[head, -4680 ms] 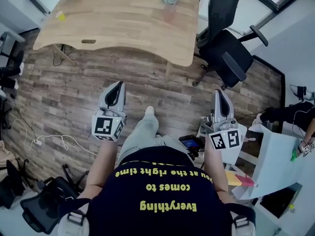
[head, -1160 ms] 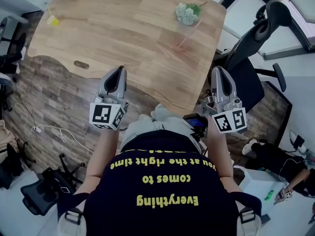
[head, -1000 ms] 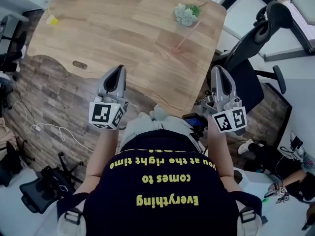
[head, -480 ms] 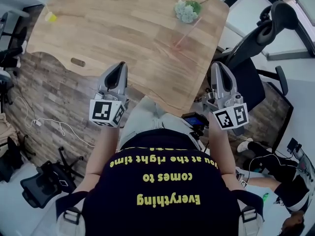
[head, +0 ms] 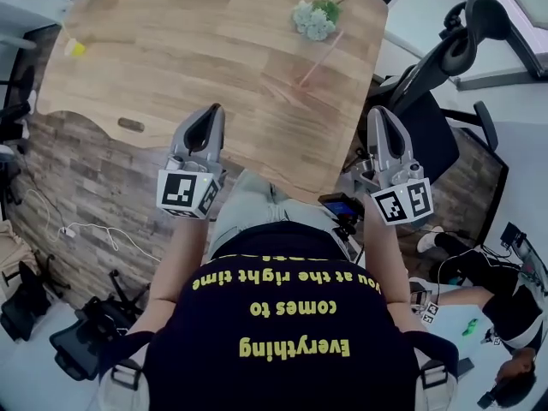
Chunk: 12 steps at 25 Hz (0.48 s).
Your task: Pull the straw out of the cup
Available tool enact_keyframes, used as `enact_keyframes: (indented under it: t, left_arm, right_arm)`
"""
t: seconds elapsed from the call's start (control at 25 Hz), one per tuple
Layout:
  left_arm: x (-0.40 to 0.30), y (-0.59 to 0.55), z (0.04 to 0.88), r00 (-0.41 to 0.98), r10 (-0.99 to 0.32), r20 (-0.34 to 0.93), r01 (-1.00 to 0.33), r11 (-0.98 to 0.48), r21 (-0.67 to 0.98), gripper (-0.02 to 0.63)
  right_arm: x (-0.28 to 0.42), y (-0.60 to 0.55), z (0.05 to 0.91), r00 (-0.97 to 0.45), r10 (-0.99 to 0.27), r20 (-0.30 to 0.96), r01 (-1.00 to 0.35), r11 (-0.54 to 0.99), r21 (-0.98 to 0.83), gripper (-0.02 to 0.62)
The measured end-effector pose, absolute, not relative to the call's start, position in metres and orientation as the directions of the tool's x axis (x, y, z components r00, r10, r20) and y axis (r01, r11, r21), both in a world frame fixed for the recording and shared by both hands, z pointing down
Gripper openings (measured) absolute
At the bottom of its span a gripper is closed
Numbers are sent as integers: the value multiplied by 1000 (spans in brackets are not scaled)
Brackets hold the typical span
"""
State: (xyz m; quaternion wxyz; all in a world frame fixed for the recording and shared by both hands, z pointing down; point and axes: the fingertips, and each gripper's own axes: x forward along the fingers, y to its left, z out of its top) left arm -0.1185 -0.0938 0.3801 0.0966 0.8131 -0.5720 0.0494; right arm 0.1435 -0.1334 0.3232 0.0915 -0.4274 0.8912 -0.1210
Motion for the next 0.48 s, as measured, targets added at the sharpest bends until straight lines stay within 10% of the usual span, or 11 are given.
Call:
enact_keyframes:
  t: [0.48]
  left_arm:
    - [-129, -118, 394, 371, -904, 214, -928, -351, 125, 0]
  right_arm:
    - [141, -161, 334, -592, -805, -26, -759, 568, -317, 6]
